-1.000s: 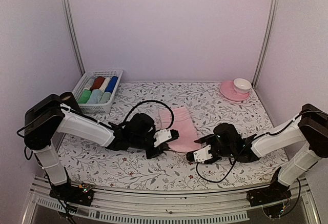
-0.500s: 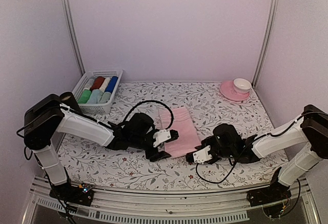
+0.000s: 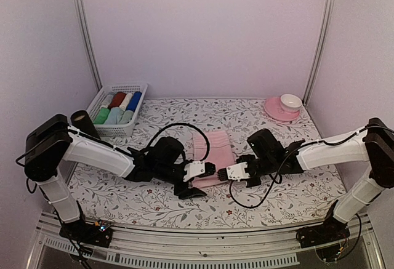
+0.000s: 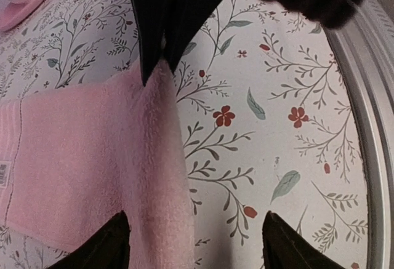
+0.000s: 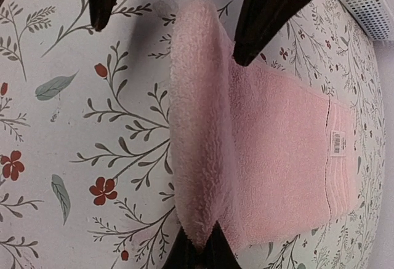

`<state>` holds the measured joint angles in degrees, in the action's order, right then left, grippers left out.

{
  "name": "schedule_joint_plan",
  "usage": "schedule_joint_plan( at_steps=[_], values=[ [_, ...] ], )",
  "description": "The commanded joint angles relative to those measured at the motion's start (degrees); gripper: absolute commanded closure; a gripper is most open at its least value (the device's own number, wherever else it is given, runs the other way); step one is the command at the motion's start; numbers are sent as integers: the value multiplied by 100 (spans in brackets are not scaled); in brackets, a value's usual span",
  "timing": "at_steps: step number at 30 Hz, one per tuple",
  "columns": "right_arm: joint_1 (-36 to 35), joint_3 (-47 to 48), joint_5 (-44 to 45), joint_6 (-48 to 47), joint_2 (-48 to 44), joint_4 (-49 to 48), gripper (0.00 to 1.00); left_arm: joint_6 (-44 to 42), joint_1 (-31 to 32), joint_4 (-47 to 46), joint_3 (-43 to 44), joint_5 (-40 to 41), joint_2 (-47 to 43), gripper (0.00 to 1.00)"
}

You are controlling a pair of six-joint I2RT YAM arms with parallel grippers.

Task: Roll the towels
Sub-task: Roll the towel at the center of the board.

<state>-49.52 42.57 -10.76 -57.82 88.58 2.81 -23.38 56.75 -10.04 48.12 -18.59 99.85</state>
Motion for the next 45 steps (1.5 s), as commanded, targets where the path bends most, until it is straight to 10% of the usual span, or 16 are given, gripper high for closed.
schedule_joint_plan(
  at_steps=[1, 13, 30, 45],
  values=[
    [238, 384, -845, 397, 219, 955, 97, -90, 52, 64, -1, -8, -9, 30],
    [621, 1065, -1504, 514, 799, 1774, 97, 67, 0, 121, 119, 580, 172, 46],
    [1084, 2009, -2252, 403, 1580, 2997, 96, 272, -272, 435, 357, 277, 353, 97],
    [1291, 2415, -2341, 372, 1902, 3298, 86, 514, -507, 732, 683, 344, 766, 88]
  ],
)
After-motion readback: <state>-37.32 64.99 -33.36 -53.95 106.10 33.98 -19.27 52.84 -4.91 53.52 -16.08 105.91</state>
